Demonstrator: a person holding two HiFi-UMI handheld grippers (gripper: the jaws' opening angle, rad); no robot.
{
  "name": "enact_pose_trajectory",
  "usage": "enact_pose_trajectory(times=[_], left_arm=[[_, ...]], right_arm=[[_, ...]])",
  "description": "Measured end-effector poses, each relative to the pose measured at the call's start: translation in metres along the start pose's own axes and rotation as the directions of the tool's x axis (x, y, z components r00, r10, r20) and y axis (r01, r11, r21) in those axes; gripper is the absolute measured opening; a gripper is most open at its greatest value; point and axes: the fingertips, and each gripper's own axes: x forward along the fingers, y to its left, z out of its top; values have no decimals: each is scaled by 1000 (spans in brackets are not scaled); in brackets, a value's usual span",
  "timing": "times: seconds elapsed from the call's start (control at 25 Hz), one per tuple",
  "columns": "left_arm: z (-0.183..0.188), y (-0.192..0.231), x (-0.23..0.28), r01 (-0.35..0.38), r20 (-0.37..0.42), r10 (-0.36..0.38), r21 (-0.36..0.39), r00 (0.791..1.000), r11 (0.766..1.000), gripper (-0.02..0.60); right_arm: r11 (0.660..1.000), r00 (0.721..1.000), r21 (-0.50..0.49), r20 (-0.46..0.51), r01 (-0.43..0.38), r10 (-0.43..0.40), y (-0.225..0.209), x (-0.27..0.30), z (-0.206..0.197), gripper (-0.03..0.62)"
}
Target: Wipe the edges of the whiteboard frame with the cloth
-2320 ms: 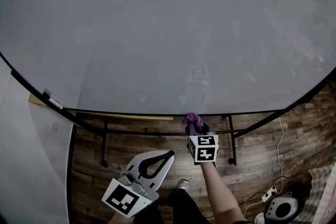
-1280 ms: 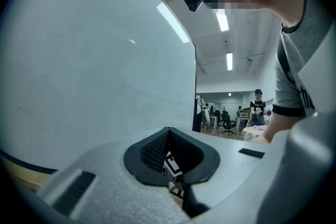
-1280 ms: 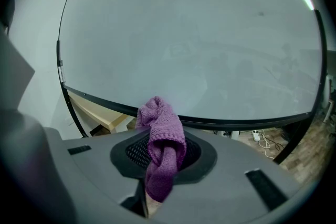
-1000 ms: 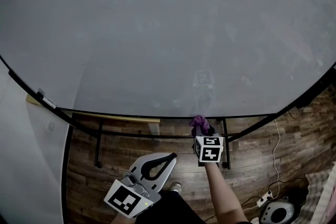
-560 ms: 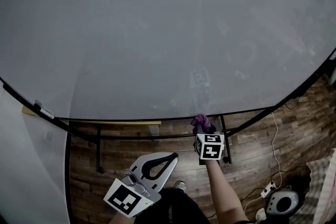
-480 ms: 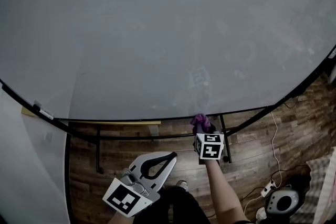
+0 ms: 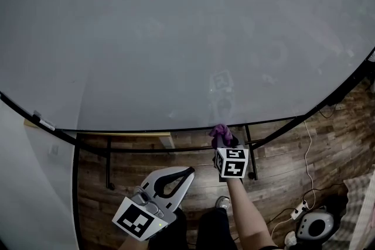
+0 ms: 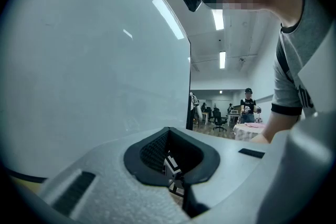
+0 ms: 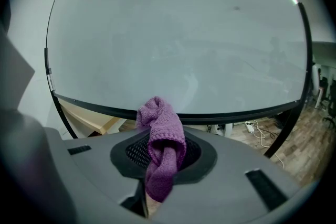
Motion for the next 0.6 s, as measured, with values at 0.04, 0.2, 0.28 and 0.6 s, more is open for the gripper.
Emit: enact_pose_trajectory(times=[0.04, 0.2, 0.28, 0.6], left_arm=[[0, -5, 7, -4, 0, 4, 0, 1000, 1000, 17], [-1, -29, 36, -11, -3, 11, -2, 1000, 1000, 17], [-2, -39, 49, -12, -8, 12, -1, 1000, 1000, 17], [-1, -61, 88, -33, -4, 33, 5, 999, 999, 17]], right_arm=[[1000, 1000, -5, 2, -7, 7, -7, -1, 0, 72], [999, 999, -26, 7, -33, 33, -33, -3, 1, 72], [999, 999, -32, 5, -43, 44, -44, -4, 0, 72], [997, 998, -41, -4, -58, 58, -89, -10, -3, 72]])
